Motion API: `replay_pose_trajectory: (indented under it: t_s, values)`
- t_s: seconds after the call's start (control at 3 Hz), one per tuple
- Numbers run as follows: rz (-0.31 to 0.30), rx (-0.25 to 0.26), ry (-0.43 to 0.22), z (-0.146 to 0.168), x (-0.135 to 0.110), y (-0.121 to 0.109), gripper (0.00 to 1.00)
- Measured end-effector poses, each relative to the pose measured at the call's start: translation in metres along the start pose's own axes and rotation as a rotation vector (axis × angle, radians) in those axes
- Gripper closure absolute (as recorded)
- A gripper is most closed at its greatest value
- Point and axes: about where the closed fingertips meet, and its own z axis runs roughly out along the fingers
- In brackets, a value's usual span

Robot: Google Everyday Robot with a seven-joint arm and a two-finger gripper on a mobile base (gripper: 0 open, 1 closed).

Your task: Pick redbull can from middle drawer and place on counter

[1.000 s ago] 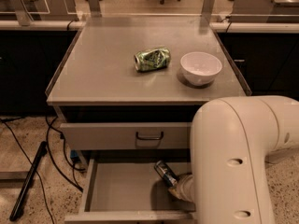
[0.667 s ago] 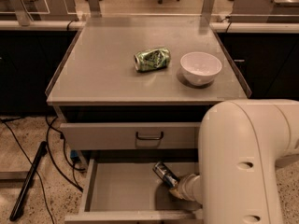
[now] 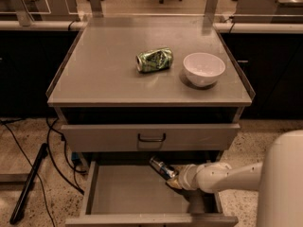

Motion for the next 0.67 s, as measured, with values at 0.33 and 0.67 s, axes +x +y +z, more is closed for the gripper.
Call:
replay_pose_trajectory:
  t_s: [0.33, 0.67]
  values:
    - [-0.062, 0.011, -0.022, -0.0066, -0.008, -0.0151, 1.0]
    - [-0.06, 0.01, -0.022, -0.0066, -0.0078, -0.015, 1.0]
